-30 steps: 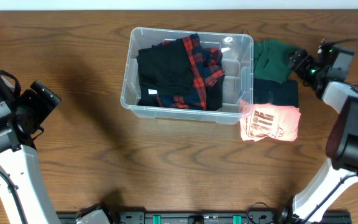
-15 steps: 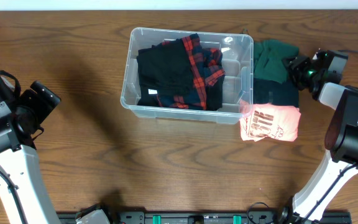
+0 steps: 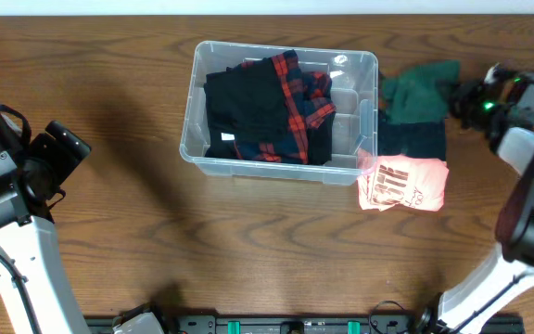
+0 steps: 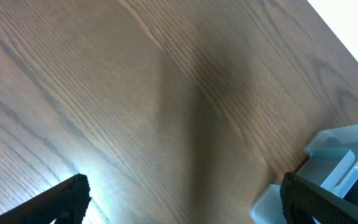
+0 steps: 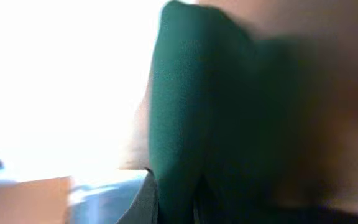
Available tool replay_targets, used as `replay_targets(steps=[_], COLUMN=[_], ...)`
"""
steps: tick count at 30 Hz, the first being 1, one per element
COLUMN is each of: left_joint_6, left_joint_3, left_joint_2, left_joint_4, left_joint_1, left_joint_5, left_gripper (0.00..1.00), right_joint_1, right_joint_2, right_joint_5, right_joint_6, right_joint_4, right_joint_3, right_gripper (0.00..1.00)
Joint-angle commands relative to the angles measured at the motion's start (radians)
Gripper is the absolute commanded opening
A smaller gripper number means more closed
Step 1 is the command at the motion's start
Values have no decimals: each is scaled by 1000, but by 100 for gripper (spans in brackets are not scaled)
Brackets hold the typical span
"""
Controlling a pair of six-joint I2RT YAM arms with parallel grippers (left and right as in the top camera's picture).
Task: Pack container
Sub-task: 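Move the right gripper to the green shirt and grasp it, then carry the green shirt with the right gripper into the bin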
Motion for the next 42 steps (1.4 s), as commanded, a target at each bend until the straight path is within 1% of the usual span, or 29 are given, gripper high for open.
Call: replay_targets(steps=[1,3,6,10,13,15,17,20,21,25,27,29,32,34,36,39,42], left_joint_6=[21,21,21,21,21,21,21,21,21,21,21,21,21,21,21,21,21], left_joint_3=[-2,-2,-2,-2,-2,-2,-2,-2,-2,-2,-2,-2,-2,-2,-2,-2,-2], left_joint_2=[3,3,3,3,3,3,3,3,3,3,3,3,3,3,3,3,3], left_joint_4=[-3,-3,-3,-3,-3,-3,-3,-3,-3,-3,-3,-3,-3,-3,-3,-3,-3], left_joint_1=[3,3,3,3,3,3,3,3,3,3,3,3,3,3,3,3,3], left_joint_5=[-13,-13,-13,-13,-13,-13,-13,-13,-13,-13,-13,-13,-13,-13,-13,-13,-13], left_gripper=[98,98,98,98,98,98,98,98,98,98,98,98,98,98,98,98,98], right_joint_1=[6,28,80,196,299,378,435,488,496,509,514,516,516,516,520,534,562], right_joint_2=[-215,-294,-391,-465,-472,-463,-447,-416,-403,-357,-329,-304,-271,-260,-258,-265,-277], right_joint_5=[-255,-313,-342,-345,-345,-320,-272,-150,-77,251,364,428,506,503,459,249,72], right_joint_6=[99,166,253,277,280,267,207,50,-27,-214,-279,-336,-373,-384,-384,-369,-267], right_joint_4=[76,145,211,222,214,156,68,-122,-212,-477,-523,-537,-566,-570,-555,-465,-324], right_joint_3=[17,17,17,17,17,14,11,6,6,6,6,6,6,6,6,7,7], right_gripper=[1,1,1,1,1,1,1,1,1,1,1,1,1,1,1,1,1])
